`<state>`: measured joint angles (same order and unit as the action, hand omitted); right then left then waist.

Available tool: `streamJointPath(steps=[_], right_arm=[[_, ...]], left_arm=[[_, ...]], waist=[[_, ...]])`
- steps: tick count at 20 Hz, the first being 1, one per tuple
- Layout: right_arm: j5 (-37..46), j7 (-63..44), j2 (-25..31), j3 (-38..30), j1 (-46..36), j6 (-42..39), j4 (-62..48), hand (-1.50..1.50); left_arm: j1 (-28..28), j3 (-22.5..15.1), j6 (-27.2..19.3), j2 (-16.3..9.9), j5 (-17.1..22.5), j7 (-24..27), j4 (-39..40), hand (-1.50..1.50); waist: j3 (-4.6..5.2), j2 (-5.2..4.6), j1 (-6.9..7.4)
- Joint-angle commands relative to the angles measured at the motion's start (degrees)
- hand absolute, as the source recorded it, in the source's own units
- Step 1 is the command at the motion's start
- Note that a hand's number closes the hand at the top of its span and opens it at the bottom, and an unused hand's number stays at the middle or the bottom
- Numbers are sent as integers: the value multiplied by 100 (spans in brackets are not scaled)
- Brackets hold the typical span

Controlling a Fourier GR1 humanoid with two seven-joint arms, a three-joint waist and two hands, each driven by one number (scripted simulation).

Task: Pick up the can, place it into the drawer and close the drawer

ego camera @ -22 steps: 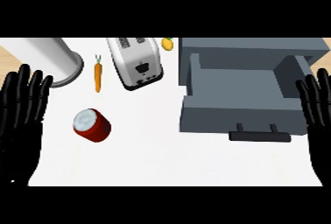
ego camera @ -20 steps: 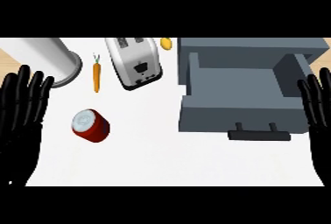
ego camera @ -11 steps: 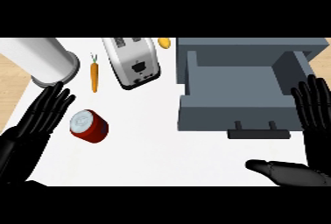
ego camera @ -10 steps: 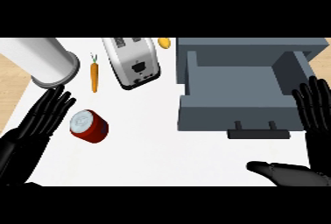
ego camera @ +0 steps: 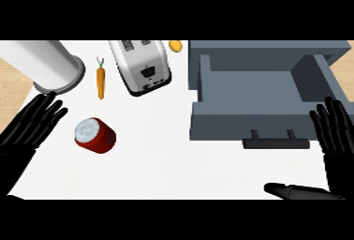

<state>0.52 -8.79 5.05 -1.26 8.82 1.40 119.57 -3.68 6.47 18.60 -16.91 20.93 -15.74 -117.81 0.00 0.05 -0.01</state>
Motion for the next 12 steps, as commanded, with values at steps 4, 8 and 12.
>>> streamJointPath(steps=[4, 8, 12], right_arm=[[-300, 302, 54, -329, 668, -395, 256, -150], [-108, 144, -63, -188, 679, -406, 460, -150], [-299, 815, 20, -599, 194, -617, -658, -150]], left_arm=[[64, 329, 77, 108, 50, -157, 280, -150], [174, 343, -9, 181, -30, -410, 260, -150], [507, 474, 223, 128, -105, -144, 851, -150]], waist=[[0, 0, -19], [0, 0, -14], [-1, -6, -5]])
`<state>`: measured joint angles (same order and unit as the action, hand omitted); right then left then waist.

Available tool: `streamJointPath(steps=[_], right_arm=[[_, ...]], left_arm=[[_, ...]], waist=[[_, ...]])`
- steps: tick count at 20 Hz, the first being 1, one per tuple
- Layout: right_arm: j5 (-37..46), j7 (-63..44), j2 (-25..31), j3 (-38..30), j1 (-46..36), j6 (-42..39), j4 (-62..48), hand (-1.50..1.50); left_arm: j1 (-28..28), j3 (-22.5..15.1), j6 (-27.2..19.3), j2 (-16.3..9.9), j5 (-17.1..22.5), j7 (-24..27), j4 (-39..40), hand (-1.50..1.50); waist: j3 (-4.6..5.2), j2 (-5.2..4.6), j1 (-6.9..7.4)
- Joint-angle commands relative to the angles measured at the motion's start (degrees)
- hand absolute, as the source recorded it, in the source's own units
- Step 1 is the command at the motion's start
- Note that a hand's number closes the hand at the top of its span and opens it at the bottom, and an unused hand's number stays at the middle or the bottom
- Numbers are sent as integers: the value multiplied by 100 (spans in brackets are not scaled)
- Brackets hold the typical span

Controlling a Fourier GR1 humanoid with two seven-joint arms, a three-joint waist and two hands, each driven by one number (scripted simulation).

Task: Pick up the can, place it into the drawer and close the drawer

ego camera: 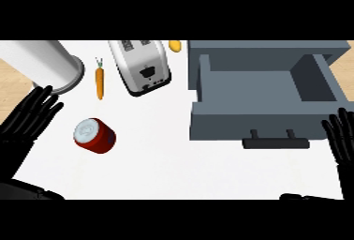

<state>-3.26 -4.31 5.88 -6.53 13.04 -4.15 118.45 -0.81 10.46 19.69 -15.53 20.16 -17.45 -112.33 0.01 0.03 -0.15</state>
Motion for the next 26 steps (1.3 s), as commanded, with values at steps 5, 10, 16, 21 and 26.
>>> streamJointPath(steps=[5, 10, 16, 21, 26], right_arm=[[-214, -14, -49, -285, 471, -277, 418, -150], [-26, 14, -99, -294, -152, -180, -95, -150], [11, 444, -128, -373, 171, -472, -296, -150], [-371, 386, -31, -746, 218, -631, -181, -150], [297, 629, -397, -232, 362, -530, -246, -150]], left_arm=[[129, 47, 305, 132, -391, 456, 753, -150], [495, -55, 198, 335, -892, 971, 1566, -150], [-53, -84, 202, 540, -1208, 1544, 1641, -150], [64, 25, 281, 406, -1518, 2118, 2357, -150], [677, 268, 325, 193, -1677, 2696, 3534, -150]], waist=[[0, 1, -15], [0, -5, -2], [-1, 0, 9], [-1, 1, 0], [1, -5, -13]])
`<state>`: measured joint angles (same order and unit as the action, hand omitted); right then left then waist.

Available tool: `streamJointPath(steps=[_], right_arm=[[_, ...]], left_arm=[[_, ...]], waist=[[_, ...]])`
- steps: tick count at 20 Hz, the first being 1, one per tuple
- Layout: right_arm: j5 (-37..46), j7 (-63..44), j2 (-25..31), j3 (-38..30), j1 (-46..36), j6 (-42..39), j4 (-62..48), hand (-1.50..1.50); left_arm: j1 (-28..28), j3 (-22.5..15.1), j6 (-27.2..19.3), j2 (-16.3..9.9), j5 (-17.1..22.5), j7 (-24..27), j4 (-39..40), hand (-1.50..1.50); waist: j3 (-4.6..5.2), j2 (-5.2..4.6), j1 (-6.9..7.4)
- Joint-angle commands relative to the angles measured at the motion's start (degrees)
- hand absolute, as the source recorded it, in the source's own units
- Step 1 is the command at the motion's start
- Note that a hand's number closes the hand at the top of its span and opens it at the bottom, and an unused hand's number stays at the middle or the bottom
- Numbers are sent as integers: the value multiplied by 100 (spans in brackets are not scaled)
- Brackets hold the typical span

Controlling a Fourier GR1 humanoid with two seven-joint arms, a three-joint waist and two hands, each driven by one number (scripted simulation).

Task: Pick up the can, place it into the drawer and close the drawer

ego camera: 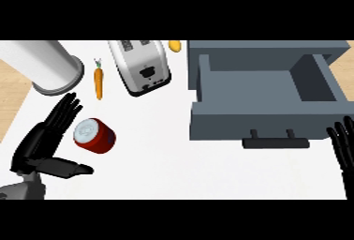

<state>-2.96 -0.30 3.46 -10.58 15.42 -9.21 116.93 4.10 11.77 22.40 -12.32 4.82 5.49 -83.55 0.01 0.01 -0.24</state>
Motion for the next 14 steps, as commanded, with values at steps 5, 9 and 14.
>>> streamJointPath(steps=[5, 9, 14], right_arm=[[-108, 185, -26, -186, 225, -197, 91, -150], [143, -95, -94, -22, -365, 32, -185, -150], [185, -276, -158, -7, -342, 70, 13, -150]], left_arm=[[-4, 99, 161, -184, -413, 1073, 1160, -150], [411, 234, 236, -360, -407, 1221, 1847, -150], [275, 307, 432, -555, -424, 1480, 2061, -150]], waist=[[0, 0, -9], [0, -3, 4], [0, -1, 14]])
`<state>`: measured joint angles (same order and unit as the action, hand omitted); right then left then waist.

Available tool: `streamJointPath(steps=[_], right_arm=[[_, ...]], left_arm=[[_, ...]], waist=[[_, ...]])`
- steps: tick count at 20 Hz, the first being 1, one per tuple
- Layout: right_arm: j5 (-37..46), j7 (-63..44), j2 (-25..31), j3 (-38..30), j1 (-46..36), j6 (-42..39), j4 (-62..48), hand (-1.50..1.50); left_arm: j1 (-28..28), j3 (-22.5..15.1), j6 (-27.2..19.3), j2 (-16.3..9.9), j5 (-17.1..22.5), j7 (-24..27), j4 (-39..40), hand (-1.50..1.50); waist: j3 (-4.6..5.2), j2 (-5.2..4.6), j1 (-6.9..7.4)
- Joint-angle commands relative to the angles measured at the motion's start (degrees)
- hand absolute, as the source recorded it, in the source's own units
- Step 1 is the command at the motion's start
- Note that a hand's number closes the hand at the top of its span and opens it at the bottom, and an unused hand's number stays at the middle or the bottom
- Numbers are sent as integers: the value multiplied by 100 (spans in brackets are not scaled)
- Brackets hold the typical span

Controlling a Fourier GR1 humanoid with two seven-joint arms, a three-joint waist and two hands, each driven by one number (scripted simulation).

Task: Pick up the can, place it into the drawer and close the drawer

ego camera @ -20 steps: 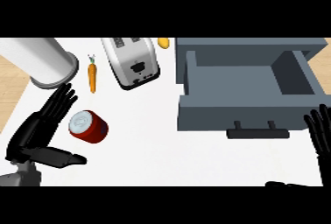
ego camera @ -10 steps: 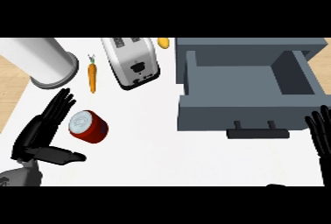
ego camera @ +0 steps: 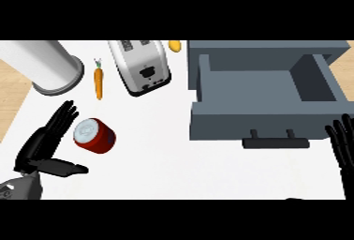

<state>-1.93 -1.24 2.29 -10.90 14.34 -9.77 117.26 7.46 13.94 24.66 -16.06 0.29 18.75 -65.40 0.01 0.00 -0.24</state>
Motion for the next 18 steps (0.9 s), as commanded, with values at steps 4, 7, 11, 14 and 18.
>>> streamJointPath(steps=[4, 7, 11, 14, 18], right_arm=[[-37, -224, 53, -146, -174, -17, 194, -150], [-202, -162, 114, -398, -247, -31, -91, -150], [176, -205, -140, 35, -195, 105, 106, -150], [114, -403, -95, -11, -314, 114, 229, -150], [85, -239, -53, -109, -203, -13, 142, -150]], left_arm=[[315, -58, -183, 32, -266, 437, 756, -150], [87, 52, 126, -277, -317, 1047, 1176, -150], [884, 115, -105, -331, -593, 1671, 2724, -150], [538, 78, -157, -198, -380, 1178, 2067, -150], [504, -57, -250, -107, -566, 1558, 2414, -150]], waist=[[0, 1, 0], [0, 0, 7], [4, -10, -31], [1, 0, 3], [0, 0, 3]])
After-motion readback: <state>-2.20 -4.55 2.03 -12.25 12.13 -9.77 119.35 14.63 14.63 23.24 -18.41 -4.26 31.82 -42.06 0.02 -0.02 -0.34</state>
